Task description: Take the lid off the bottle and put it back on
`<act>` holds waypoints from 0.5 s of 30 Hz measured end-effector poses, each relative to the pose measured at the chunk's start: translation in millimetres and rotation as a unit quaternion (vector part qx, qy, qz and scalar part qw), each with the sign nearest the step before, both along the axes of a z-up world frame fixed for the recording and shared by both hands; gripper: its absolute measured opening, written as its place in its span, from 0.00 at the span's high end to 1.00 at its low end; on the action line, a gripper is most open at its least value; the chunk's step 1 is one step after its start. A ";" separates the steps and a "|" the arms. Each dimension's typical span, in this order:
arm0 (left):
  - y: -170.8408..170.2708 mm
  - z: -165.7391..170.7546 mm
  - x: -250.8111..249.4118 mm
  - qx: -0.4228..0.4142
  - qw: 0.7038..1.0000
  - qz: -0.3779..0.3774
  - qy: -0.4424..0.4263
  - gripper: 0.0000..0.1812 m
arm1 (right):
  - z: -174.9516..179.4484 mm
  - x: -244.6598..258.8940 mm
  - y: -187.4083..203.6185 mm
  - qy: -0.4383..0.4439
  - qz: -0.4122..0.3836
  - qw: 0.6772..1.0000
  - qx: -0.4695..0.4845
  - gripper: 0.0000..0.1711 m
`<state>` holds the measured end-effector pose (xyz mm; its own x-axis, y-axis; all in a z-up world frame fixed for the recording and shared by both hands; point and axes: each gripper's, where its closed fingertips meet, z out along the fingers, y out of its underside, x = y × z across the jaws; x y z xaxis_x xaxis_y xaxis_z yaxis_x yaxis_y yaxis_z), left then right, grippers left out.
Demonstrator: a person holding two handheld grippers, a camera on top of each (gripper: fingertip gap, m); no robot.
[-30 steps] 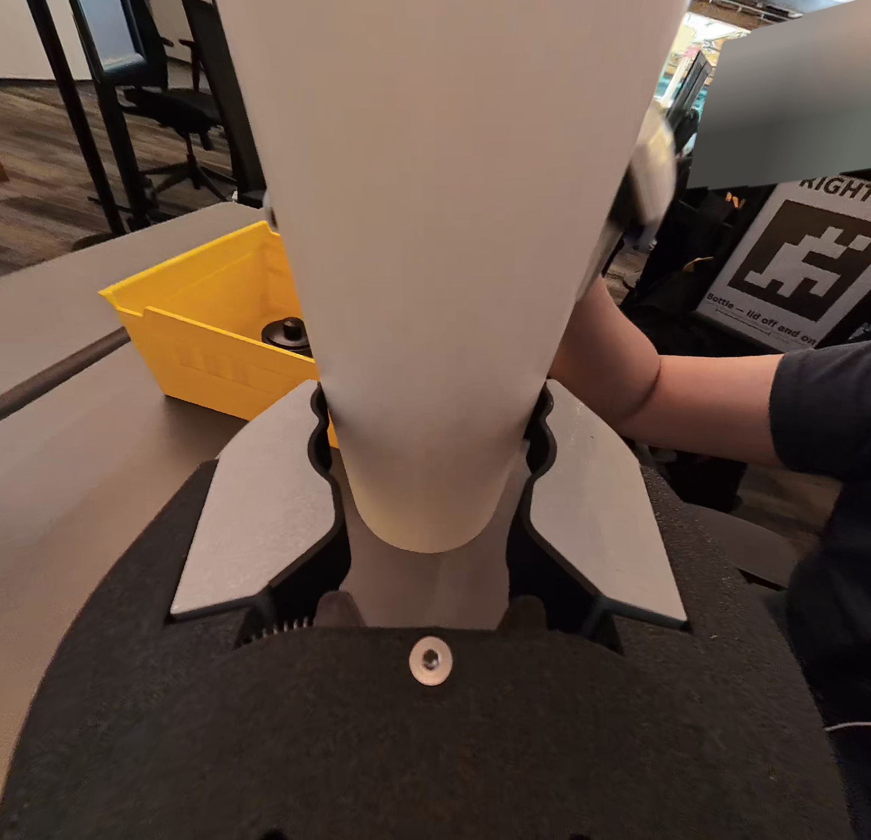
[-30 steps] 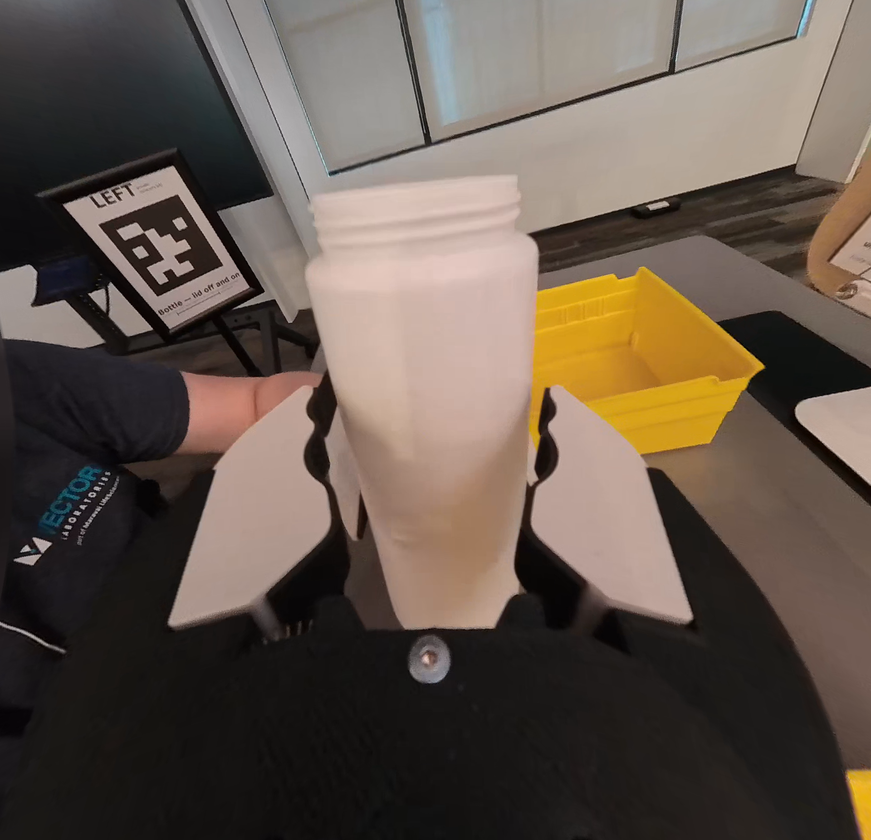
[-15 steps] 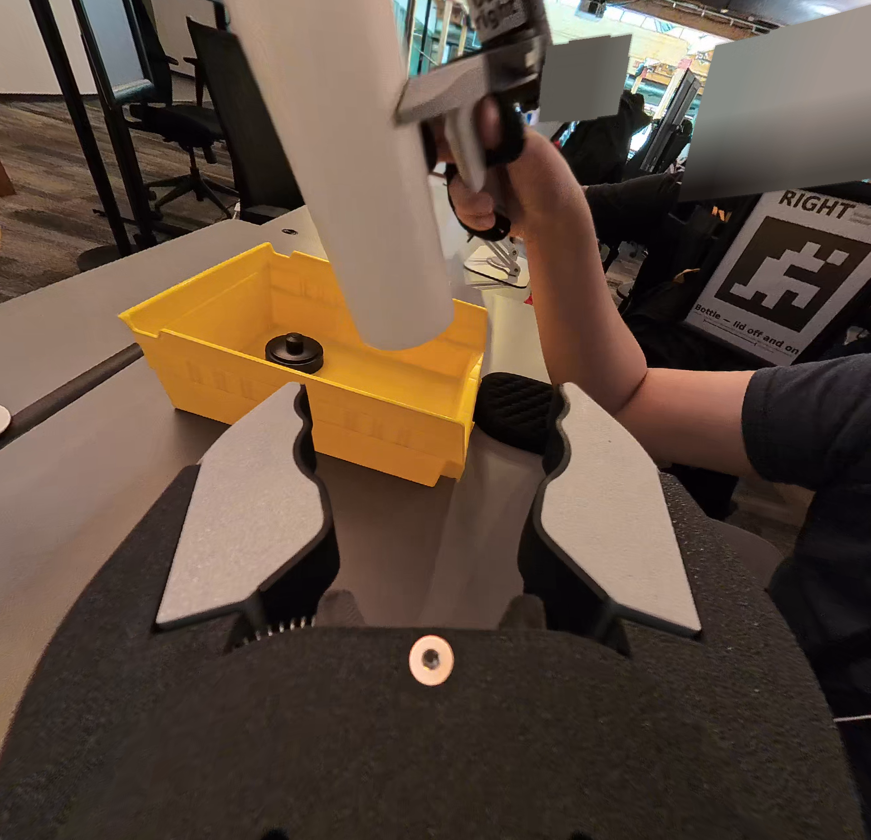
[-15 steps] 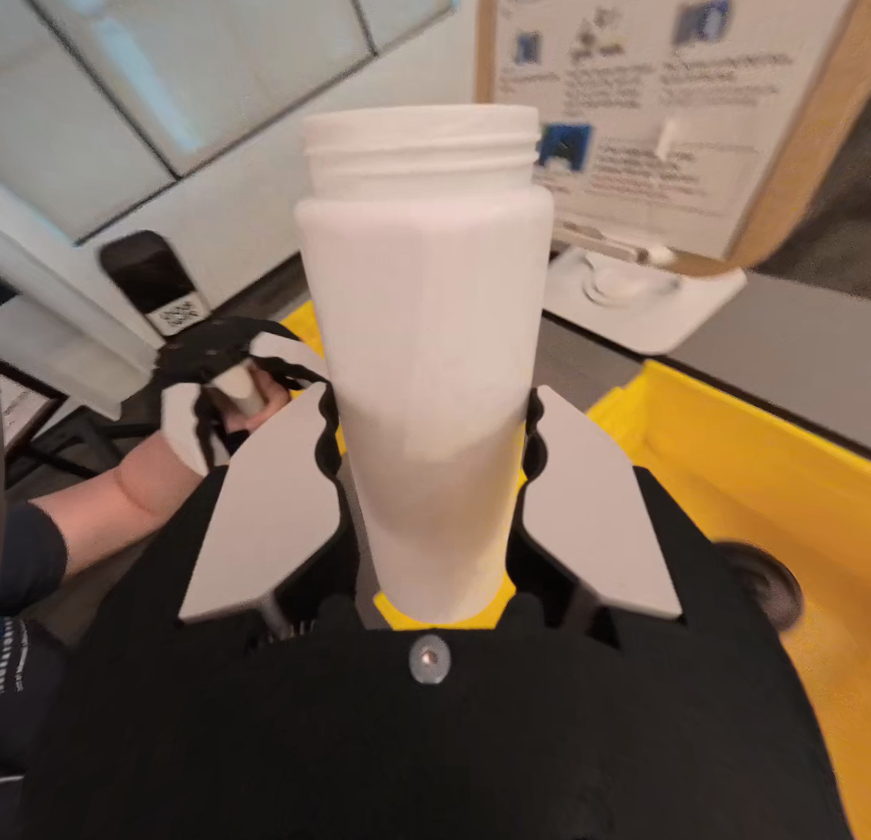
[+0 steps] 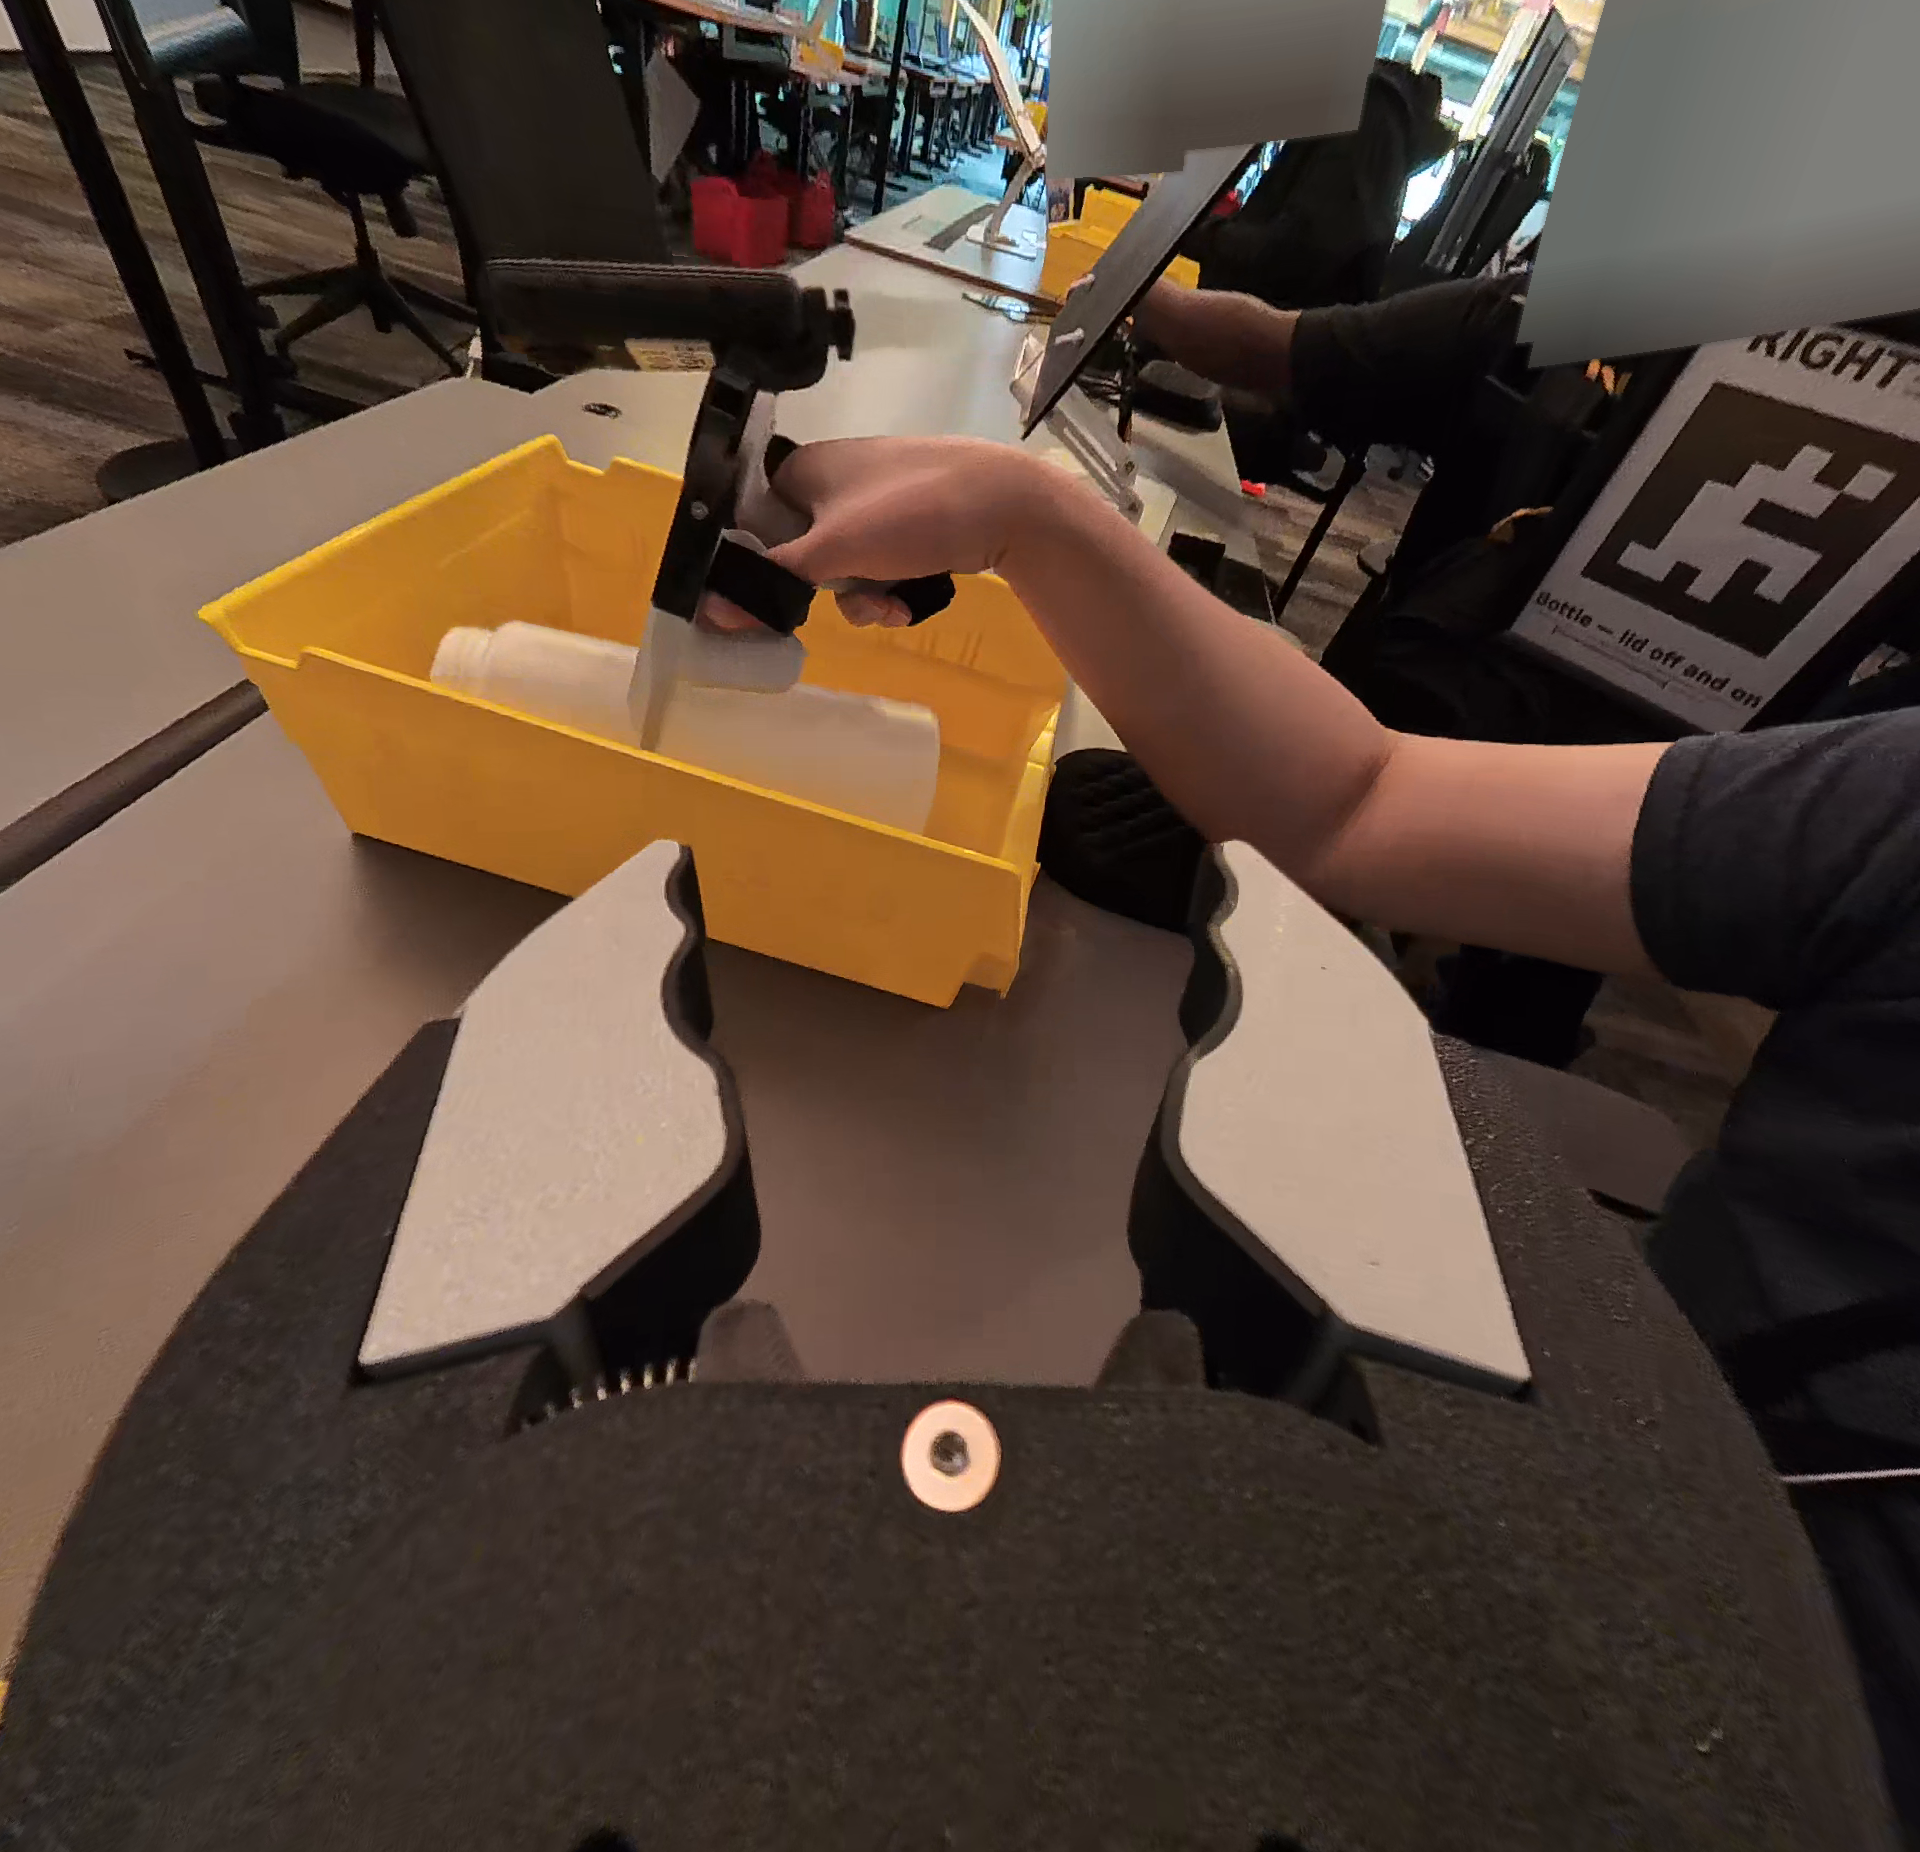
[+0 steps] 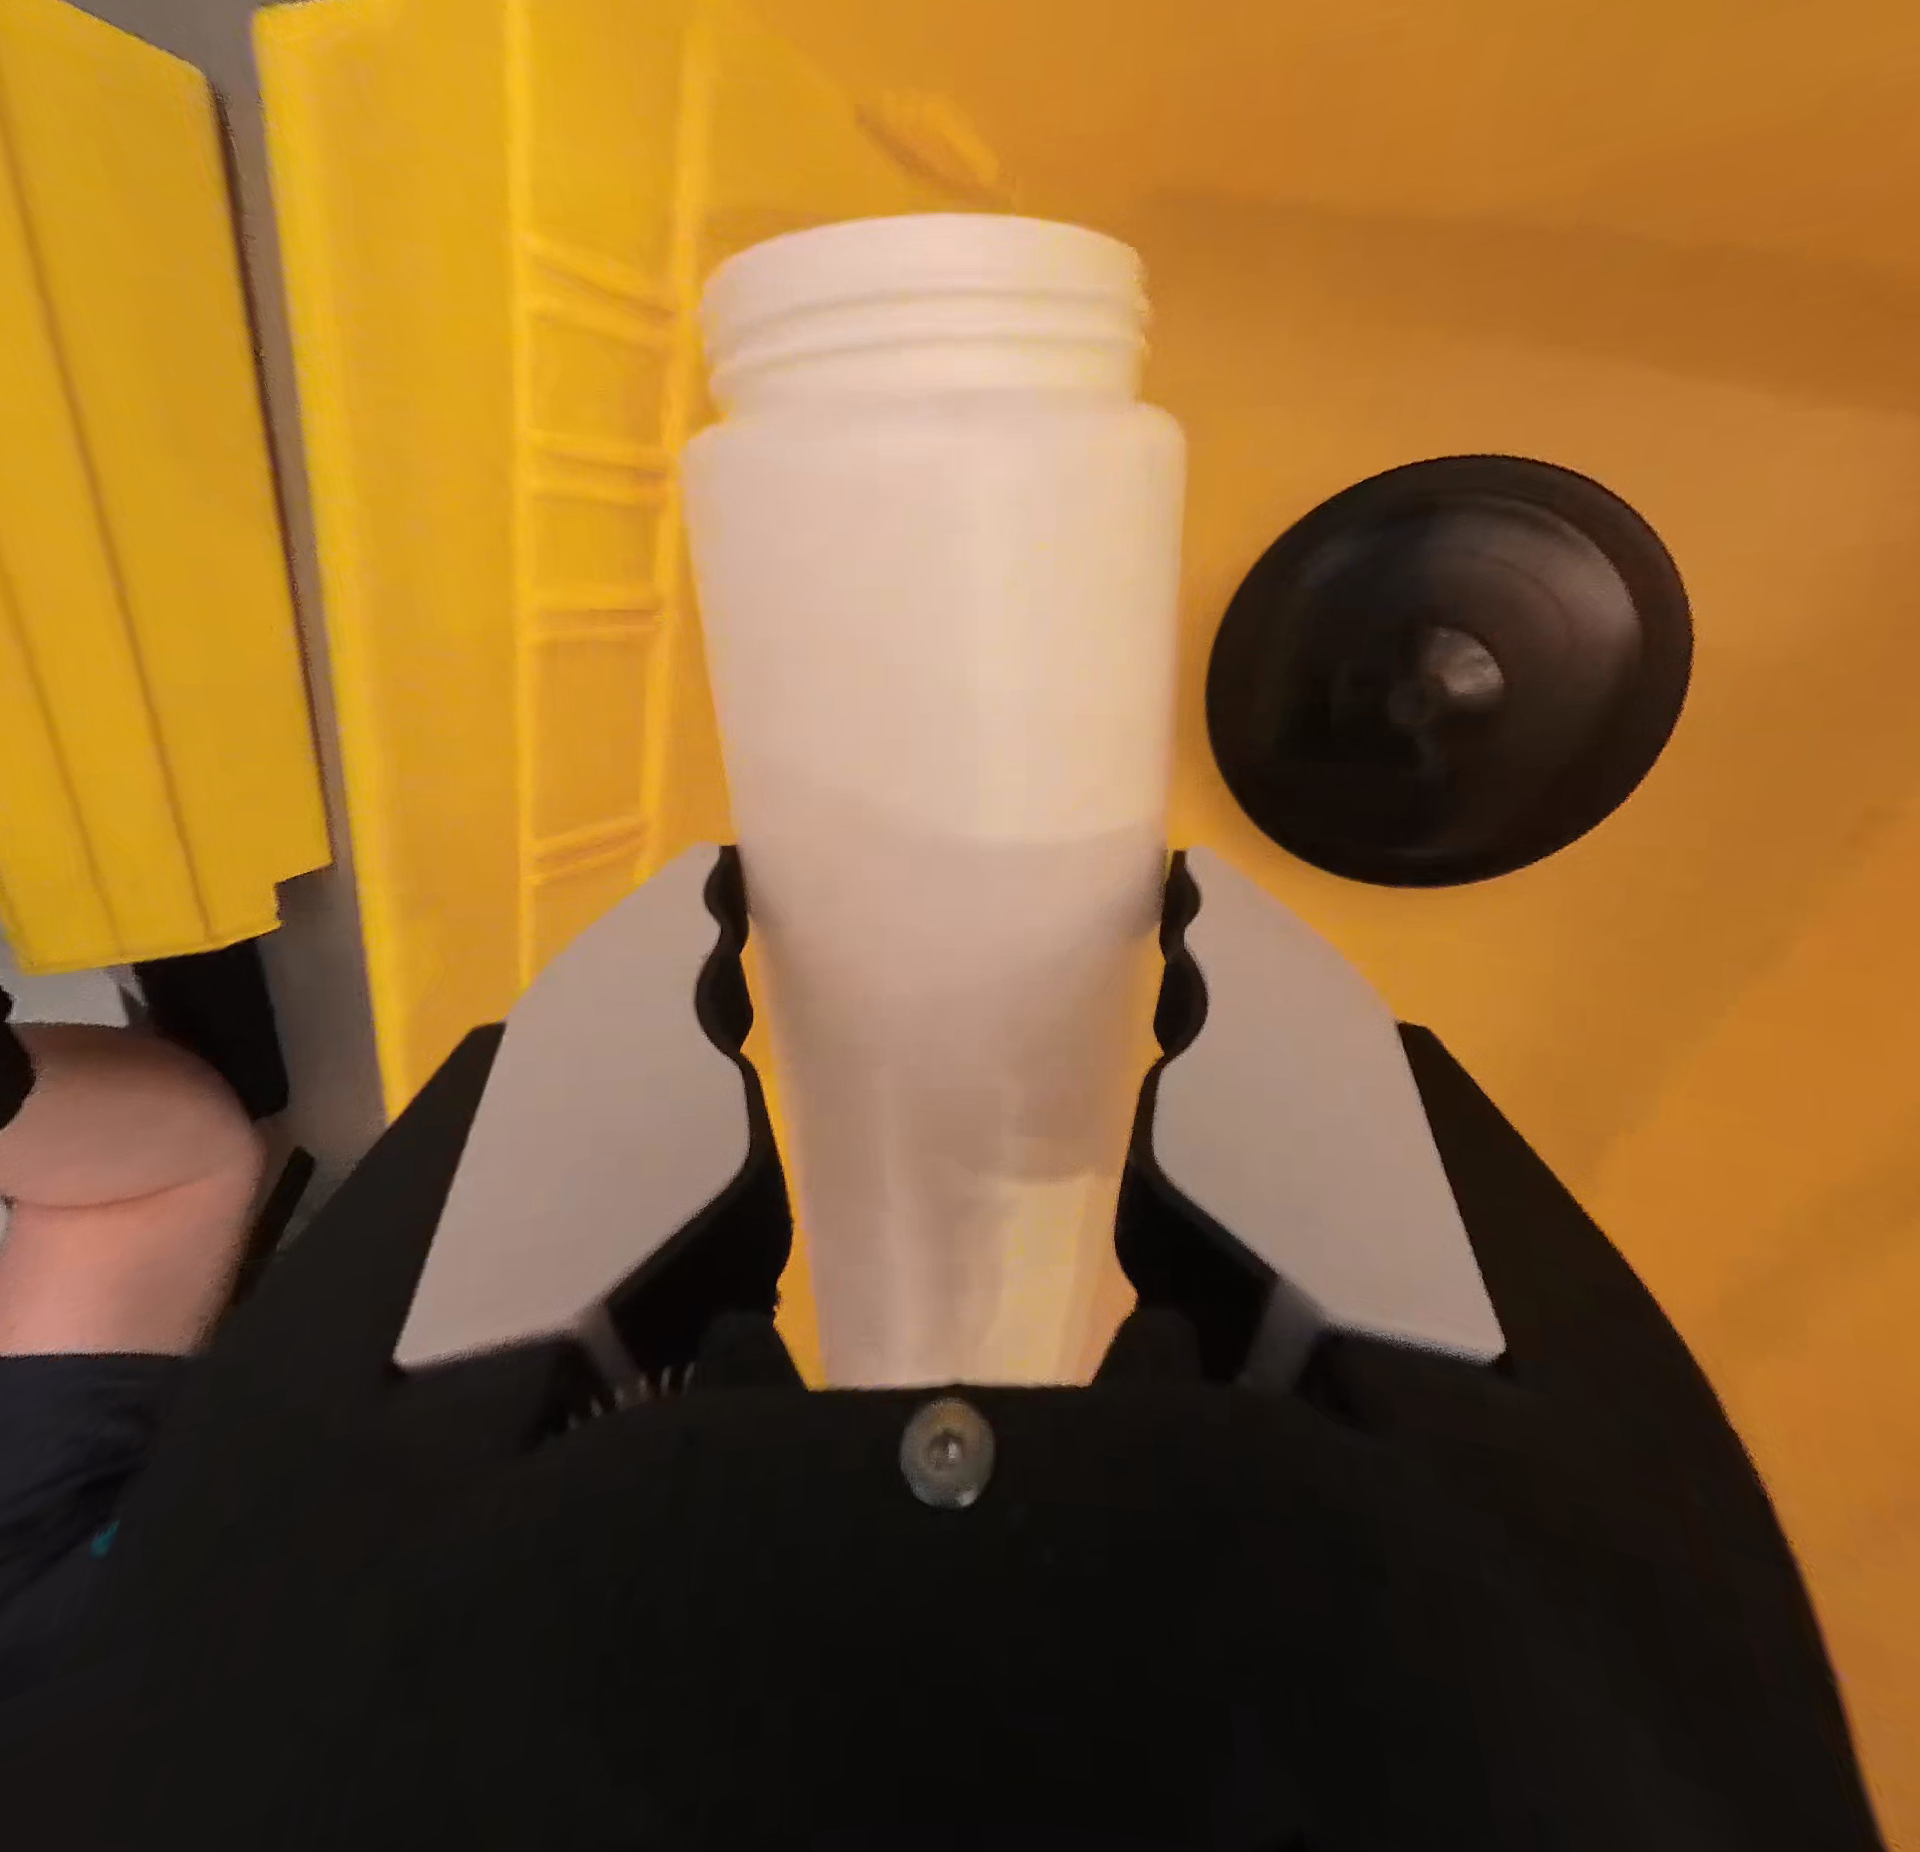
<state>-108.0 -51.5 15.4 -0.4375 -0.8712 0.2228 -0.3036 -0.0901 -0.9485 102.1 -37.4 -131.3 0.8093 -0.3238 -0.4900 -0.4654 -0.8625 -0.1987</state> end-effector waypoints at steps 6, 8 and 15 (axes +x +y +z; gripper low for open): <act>-1.5 -3.6 0.9 0.008 1.000 -0.001 0.009 0.50 | -7.0 2.5 2.8 -0.014 -0.008 1.000 -0.007 0.54; 0.8 -1.8 0.2 0.008 1.000 0.003 0.007 0.50 | -5.5 5.3 4.5 -0.035 -0.005 0.999 -0.002 0.55; 38.6 15.5 -13.3 0.048 0.996 0.068 0.008 0.48 | 53.3 16.9 10.1 -0.124 0.023 0.986 0.107 0.49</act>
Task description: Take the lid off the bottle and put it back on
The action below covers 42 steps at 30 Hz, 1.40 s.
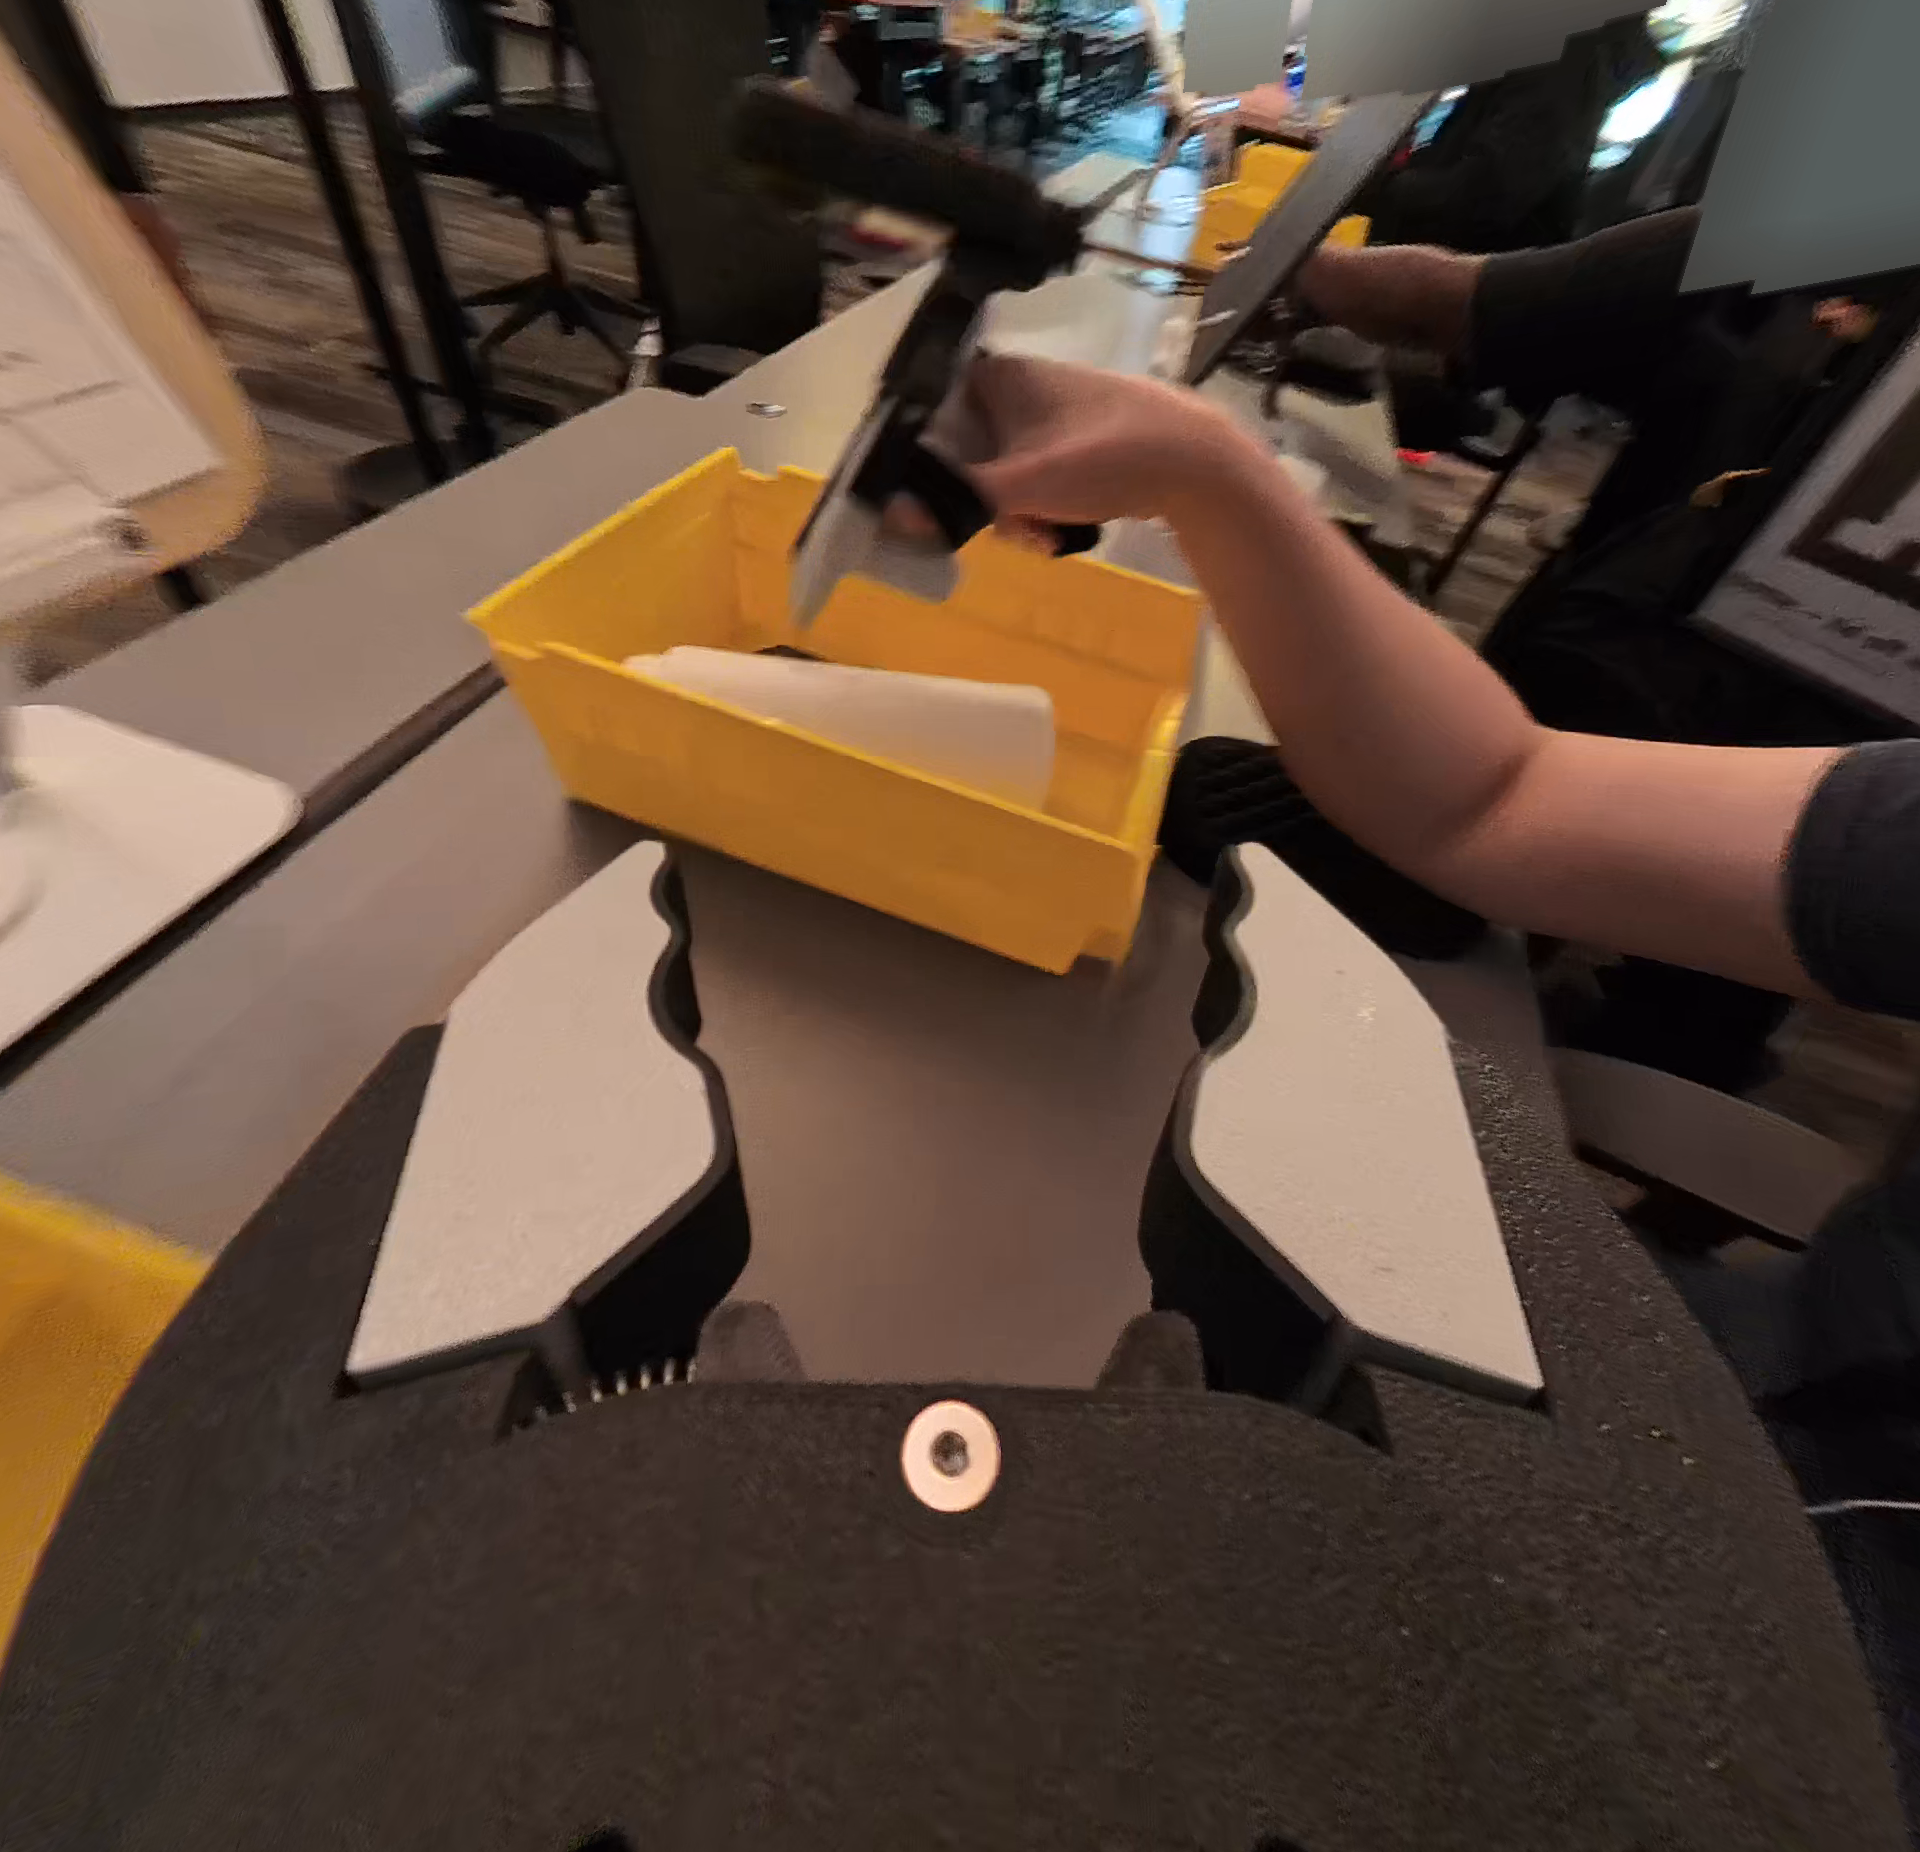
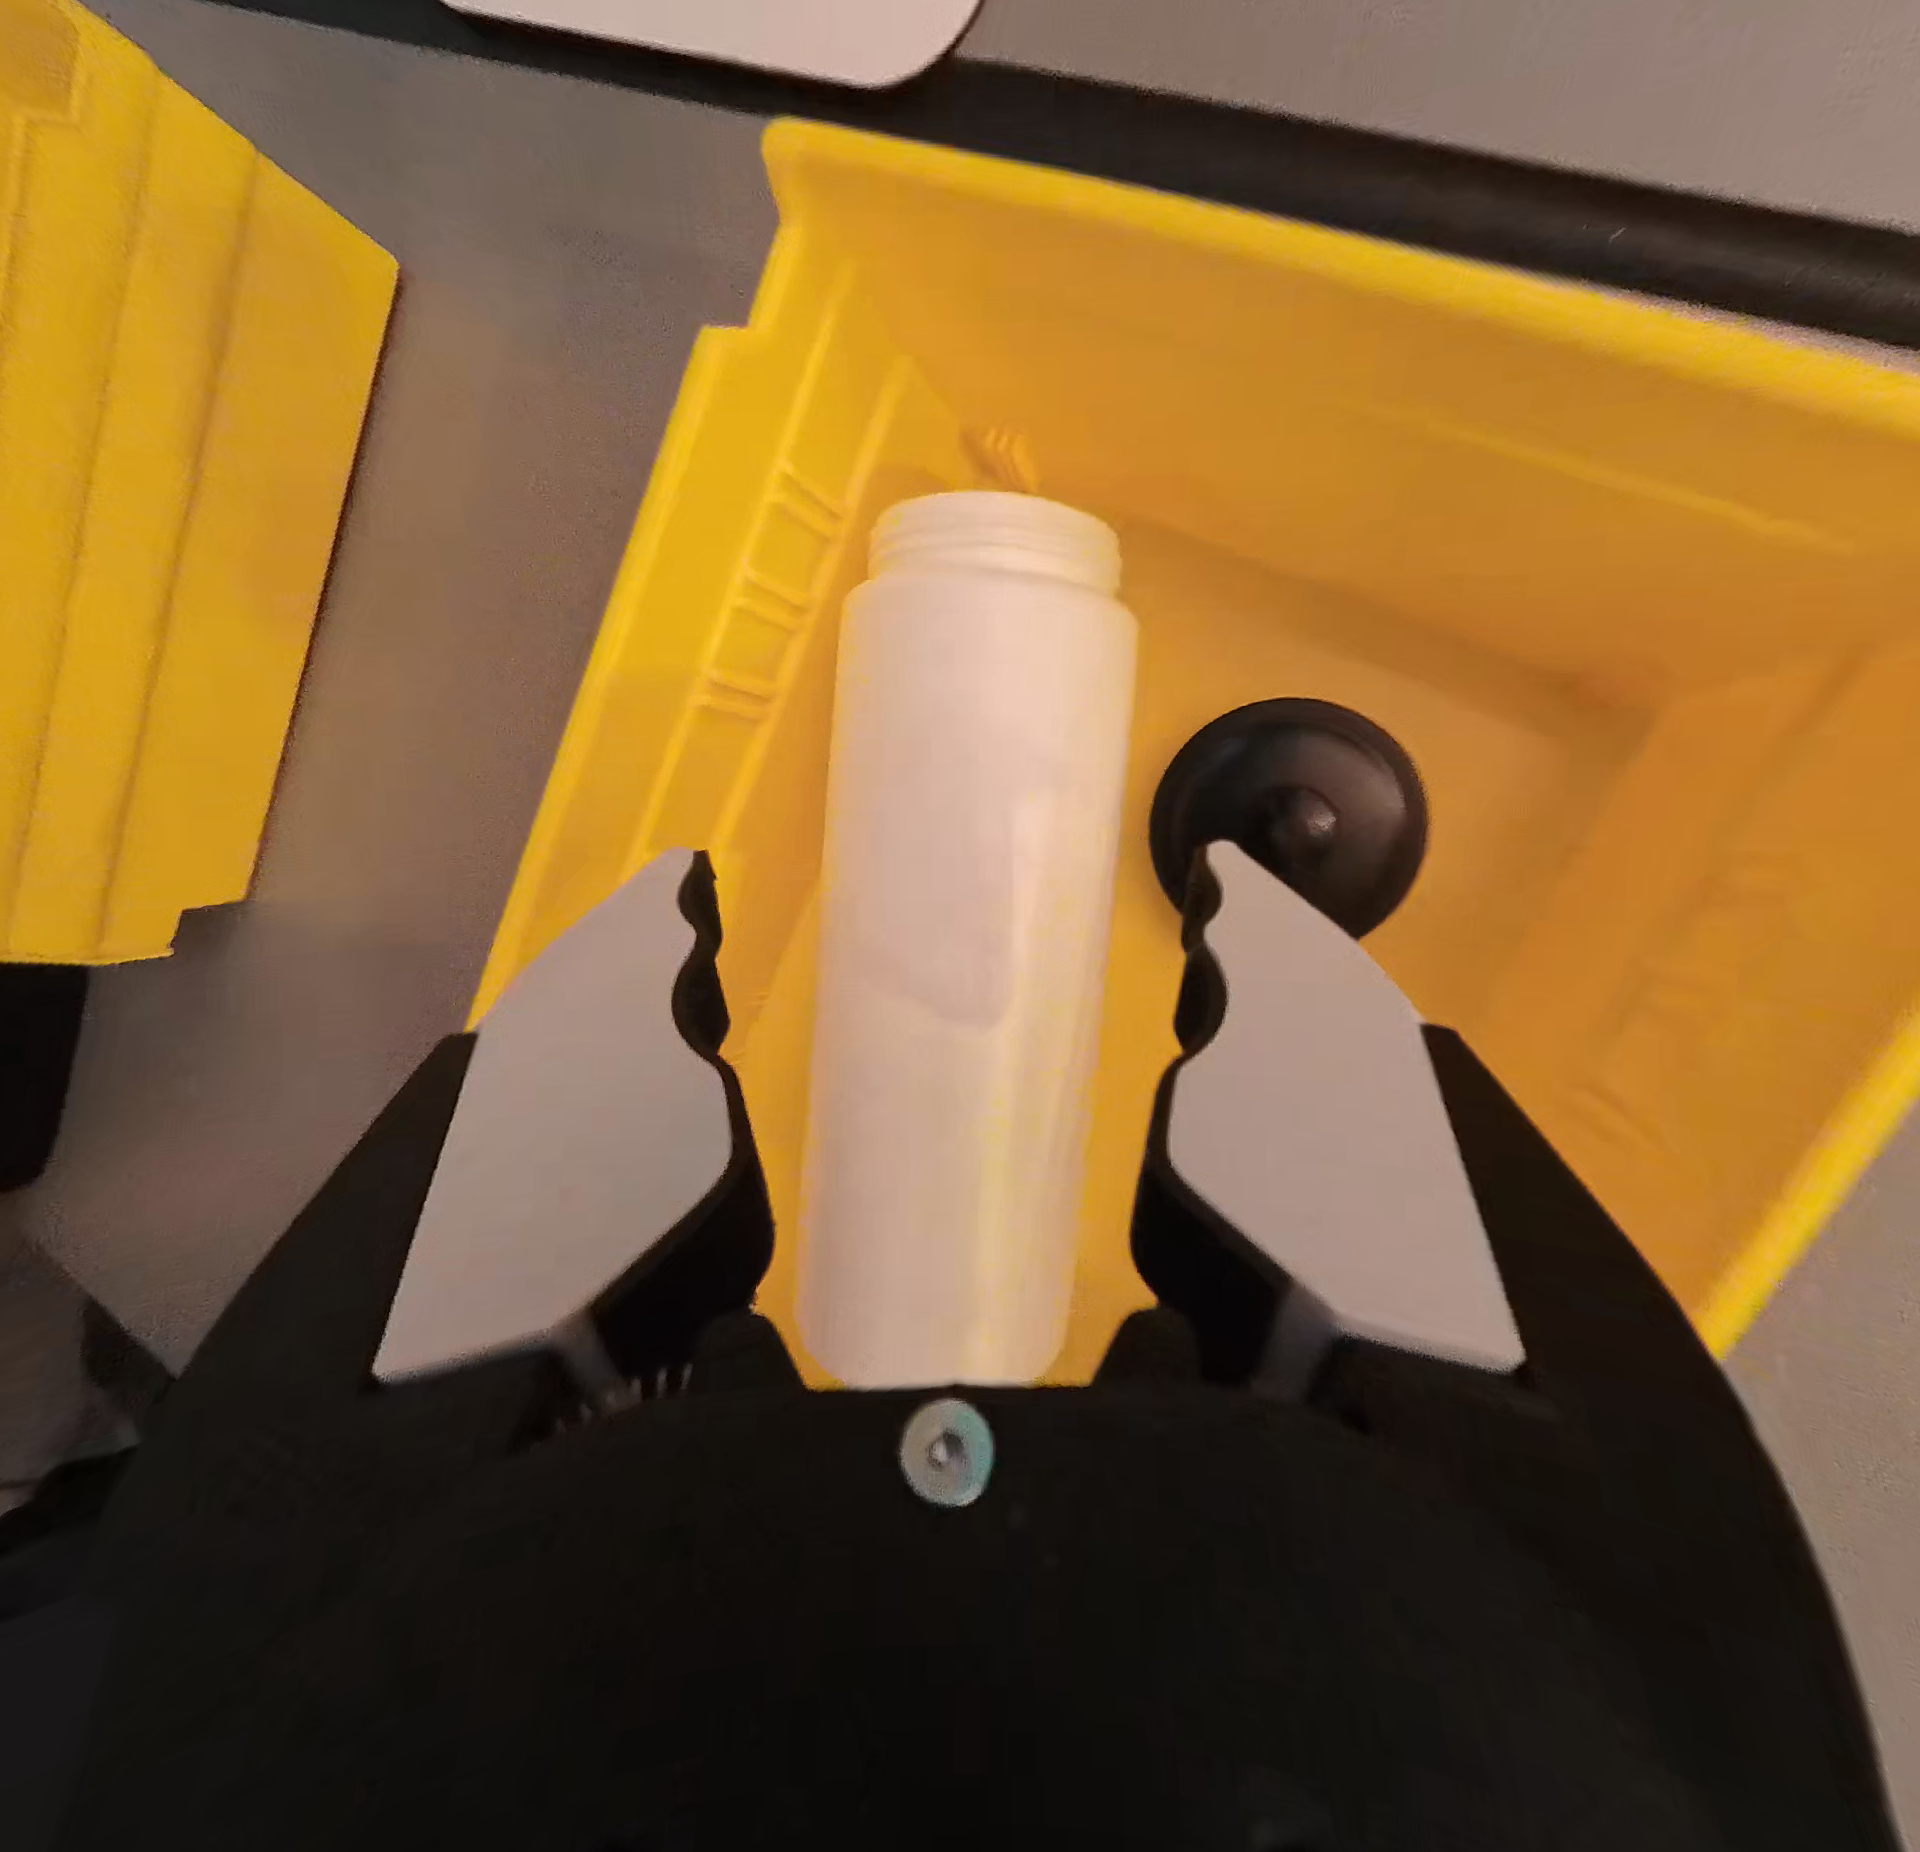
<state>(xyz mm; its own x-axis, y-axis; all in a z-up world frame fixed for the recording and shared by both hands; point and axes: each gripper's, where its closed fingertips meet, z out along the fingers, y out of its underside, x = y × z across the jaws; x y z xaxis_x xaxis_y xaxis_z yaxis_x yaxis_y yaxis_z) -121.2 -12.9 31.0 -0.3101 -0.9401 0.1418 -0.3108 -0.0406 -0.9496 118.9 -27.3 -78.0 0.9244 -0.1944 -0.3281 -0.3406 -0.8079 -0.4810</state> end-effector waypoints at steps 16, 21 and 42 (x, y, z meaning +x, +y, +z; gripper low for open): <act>240.8 -91.9 -192.1 -0.002 0.809 0.456 0.371 0.63 | -22.6 88.4 -124.4 -0.040 -0.136 0.973 -0.184 0.62; 255.0 -108.7 -204.9 -0.009 0.791 0.469 0.392 0.67 | -48.9 80.6 -121.9 -0.008 -0.107 0.968 -0.227 0.69; 244.2 -147.9 -214.4 -0.028 0.760 0.433 0.483 0.76 | -60.8 62.0 -114.6 0.041 -0.089 0.963 -0.253 0.96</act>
<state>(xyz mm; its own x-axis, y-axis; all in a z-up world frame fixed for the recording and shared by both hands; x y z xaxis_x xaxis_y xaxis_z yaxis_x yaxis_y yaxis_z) -335.6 231.4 -116.9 0.6965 -0.7163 -0.0423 -0.6958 -0.6598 -0.2838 180.9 -141.9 -138.9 0.8367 -0.5011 -0.2212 -0.5151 -0.8571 -0.0066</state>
